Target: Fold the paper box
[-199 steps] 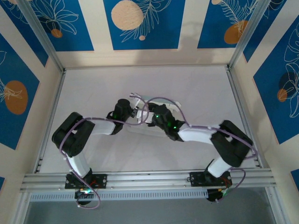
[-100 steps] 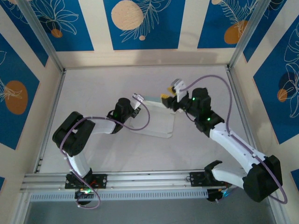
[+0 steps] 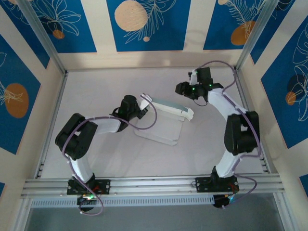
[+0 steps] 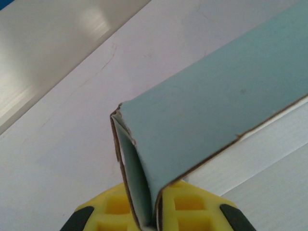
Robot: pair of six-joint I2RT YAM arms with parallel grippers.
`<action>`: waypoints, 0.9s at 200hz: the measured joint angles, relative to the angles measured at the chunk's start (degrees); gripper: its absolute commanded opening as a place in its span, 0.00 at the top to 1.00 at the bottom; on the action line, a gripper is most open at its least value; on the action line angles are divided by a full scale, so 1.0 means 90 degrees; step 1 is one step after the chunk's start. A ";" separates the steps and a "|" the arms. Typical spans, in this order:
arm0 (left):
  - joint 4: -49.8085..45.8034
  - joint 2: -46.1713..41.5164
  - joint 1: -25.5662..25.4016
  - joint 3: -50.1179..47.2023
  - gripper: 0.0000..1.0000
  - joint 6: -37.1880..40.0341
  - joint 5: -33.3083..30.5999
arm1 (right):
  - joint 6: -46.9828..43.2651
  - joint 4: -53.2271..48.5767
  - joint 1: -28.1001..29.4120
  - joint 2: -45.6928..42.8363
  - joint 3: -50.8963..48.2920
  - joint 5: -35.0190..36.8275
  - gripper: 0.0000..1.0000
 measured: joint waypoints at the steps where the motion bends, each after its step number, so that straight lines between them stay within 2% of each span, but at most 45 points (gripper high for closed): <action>1: -0.0002 0.0005 0.0000 0.0005 1.00 -0.0007 -0.0002 | 0.0010 -0.0012 0.0007 0.0024 0.0005 -0.0017 0.49; 31: -0.0104 0.0260 -0.0002 0.0238 1.00 -0.0248 -0.0403 | 0.0386 -0.0355 0.0187 0.0634 0.0029 -0.0716 0.53; 67: -0.0131 0.0466 -0.0036 0.0495 1.00 -0.0542 -0.1037 | 0.0797 -0.0022 0.0389 0.0661 -0.0180 -0.1591 0.56; 143: 0.0063 0.0894 -0.0454 0.0821 1.00 -0.0576 -0.2548 | 0.1617 0.0420 0.0974 0.0656 -0.0372 -0.1989 0.58; 180: 0.0056 0.0937 -0.0474 0.0874 1.00 -0.0476 -0.2650 | 0.1613 0.0282 0.0959 0.0634 -0.0355 -0.1851 0.46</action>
